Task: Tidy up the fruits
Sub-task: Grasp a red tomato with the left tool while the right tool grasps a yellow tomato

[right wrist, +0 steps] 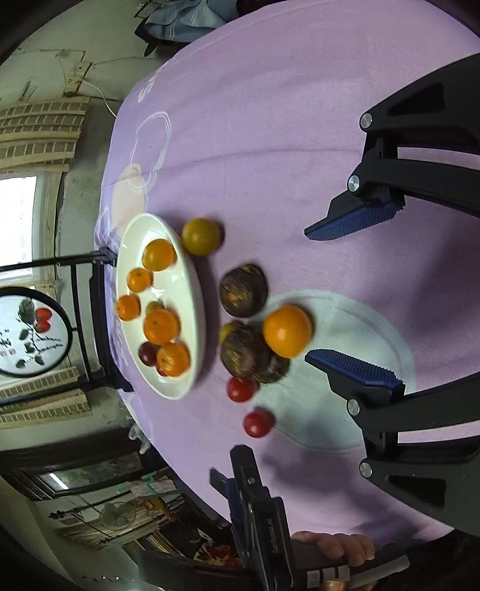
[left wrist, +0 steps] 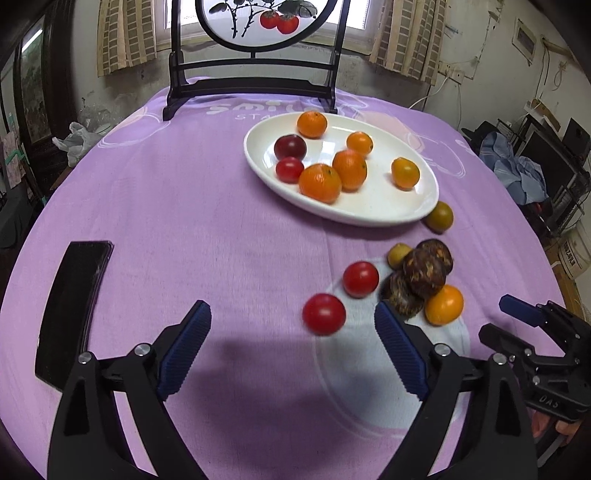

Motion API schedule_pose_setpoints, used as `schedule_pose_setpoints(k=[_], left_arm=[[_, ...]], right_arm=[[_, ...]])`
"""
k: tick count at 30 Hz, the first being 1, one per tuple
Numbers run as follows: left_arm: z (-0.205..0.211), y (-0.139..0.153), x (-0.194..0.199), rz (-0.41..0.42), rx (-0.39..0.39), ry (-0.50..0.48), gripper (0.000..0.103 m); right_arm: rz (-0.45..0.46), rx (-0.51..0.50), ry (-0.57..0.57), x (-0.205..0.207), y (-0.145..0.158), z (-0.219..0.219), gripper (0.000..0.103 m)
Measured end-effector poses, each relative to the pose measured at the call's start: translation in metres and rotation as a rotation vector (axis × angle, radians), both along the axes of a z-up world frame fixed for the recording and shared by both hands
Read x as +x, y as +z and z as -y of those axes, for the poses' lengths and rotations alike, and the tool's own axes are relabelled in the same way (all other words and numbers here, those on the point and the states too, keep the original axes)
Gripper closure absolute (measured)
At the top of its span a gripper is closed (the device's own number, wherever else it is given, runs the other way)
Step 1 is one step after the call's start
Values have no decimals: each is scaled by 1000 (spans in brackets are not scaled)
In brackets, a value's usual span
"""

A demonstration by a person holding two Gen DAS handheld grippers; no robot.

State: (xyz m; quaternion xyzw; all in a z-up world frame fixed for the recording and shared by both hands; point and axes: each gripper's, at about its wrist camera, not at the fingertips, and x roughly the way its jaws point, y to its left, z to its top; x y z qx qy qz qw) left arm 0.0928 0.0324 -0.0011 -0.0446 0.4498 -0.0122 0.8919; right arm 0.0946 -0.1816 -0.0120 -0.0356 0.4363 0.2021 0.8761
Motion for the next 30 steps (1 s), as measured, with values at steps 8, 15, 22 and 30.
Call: schedule_pose_setpoints(k=[8,15,22,30], left_arm=[[4,-15,-8,-20,26,-25,14],[1,-21,-2,-19,17,-32,12],[-3,-30,4,-47,-9,-38,11],[-3,-35,8,-49,15,-29,11]], right_arm=[[-20,-63,59,-3,-16,-27,41],[-39,-99,49,11,-26,-38,41],[-35,-136,20,30,-27,-46,45],[-4,-88,-15,19,-18,-33,63]])
